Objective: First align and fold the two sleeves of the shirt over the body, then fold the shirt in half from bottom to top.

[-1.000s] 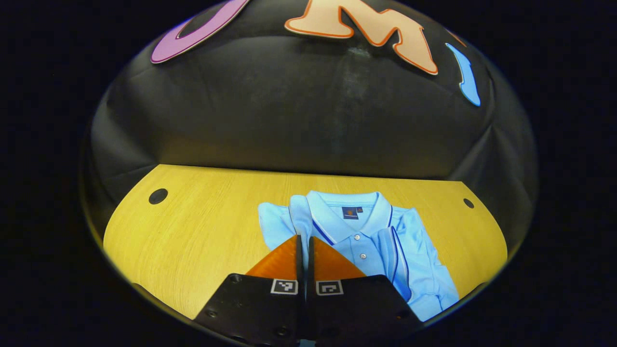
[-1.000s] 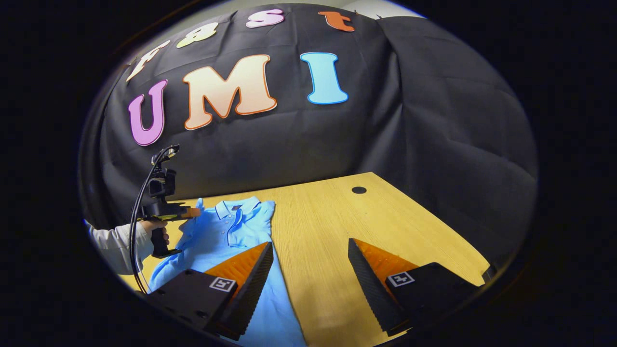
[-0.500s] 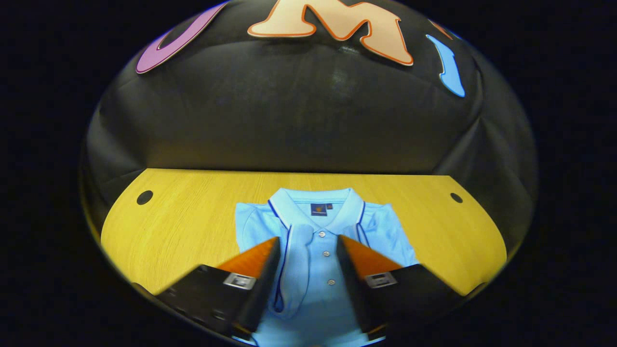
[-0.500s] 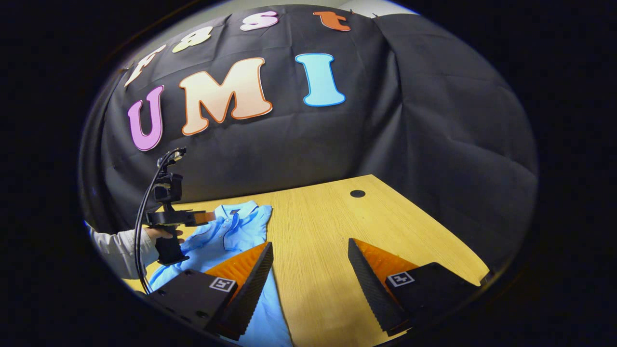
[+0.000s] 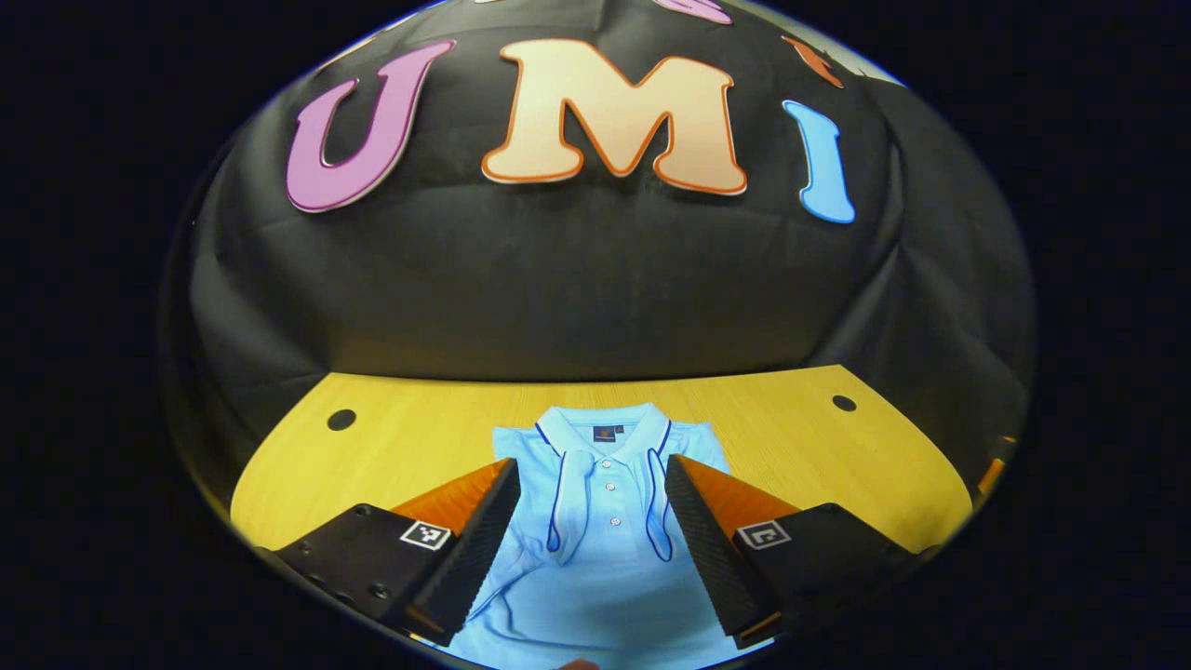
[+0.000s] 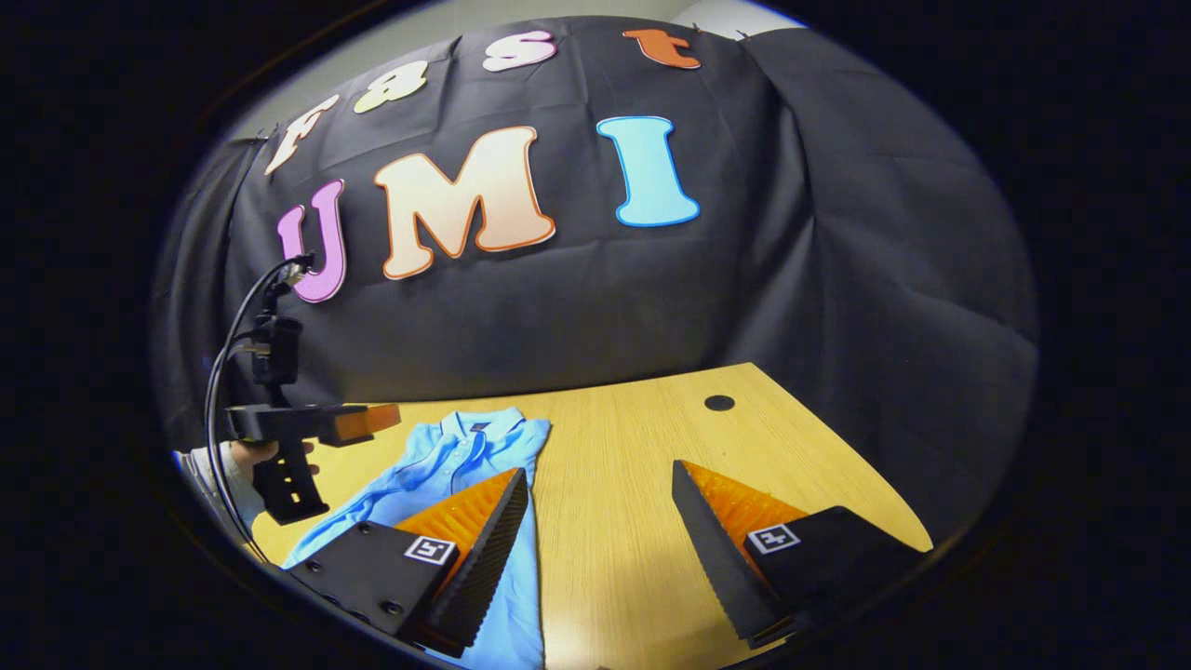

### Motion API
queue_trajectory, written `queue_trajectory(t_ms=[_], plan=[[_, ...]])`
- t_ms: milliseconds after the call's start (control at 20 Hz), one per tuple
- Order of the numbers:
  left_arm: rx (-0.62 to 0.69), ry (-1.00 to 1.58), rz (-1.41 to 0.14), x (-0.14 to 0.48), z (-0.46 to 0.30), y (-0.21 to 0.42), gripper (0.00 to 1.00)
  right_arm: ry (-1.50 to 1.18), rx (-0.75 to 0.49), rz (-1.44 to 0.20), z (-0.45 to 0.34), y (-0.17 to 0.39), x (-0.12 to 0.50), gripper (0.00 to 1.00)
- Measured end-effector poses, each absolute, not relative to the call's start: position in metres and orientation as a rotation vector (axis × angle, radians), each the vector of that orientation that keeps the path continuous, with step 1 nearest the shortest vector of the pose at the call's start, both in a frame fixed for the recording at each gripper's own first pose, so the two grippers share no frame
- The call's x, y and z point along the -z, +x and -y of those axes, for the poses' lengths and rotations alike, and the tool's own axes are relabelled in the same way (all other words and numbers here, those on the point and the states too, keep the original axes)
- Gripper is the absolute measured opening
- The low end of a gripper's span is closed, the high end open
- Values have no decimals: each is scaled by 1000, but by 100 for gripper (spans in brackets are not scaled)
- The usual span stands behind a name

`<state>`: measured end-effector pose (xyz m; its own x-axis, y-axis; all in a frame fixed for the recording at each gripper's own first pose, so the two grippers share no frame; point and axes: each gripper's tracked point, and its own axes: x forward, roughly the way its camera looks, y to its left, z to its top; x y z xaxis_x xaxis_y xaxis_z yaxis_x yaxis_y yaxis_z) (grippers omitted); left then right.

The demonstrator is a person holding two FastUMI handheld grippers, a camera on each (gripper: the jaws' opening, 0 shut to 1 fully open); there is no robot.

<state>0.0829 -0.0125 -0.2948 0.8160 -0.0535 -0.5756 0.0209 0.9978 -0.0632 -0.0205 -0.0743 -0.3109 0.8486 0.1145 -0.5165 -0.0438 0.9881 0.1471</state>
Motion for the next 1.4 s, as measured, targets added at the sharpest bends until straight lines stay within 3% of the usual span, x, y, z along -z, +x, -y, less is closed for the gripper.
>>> queue_trajectory(t_ms=[100, 700, 1100, 1400], plan=[[29, -48, -595, 278, 10, 65, 95, 109, -84, -541, 82, -21, 311, 98], [104, 50, -558, 231, -33, -78, 94, 4, -74, -551, 57, -105, 304, 98], [107, 5, -679, 275, -72, -175, 94, -8, -93, -624, 12, -186, 320, 98], [137, 25, -817, 323, -76, -229, 94, -52, -107, -801, -7, -250, 376, 94]])
